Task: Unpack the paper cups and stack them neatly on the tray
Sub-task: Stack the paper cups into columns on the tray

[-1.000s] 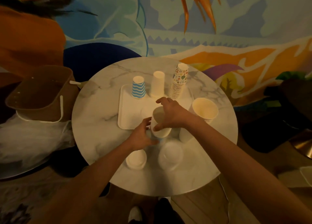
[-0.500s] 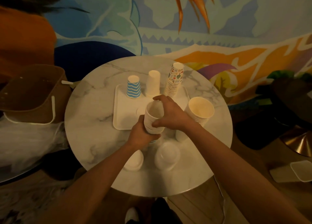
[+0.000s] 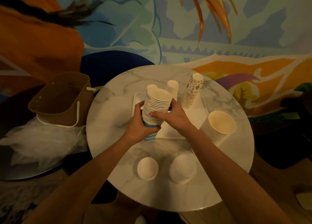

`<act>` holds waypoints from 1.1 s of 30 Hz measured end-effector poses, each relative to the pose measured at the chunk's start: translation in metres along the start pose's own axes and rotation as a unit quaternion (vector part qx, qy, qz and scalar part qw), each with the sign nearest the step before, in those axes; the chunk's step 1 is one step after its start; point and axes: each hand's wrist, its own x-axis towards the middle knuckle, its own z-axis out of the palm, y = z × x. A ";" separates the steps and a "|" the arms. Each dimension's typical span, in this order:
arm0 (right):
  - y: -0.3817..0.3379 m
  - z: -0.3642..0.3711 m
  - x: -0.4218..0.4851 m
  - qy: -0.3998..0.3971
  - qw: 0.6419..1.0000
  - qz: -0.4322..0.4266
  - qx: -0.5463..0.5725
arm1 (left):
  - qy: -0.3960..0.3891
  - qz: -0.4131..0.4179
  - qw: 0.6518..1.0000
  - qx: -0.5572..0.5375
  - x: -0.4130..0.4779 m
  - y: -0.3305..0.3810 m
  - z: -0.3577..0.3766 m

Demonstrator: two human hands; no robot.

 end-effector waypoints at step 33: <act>-0.034 -0.024 0.146 0.117 0.993 -0.013 -0.012 | 0.064 -0.086 0.992 -0.067 0.143 -0.040 -0.067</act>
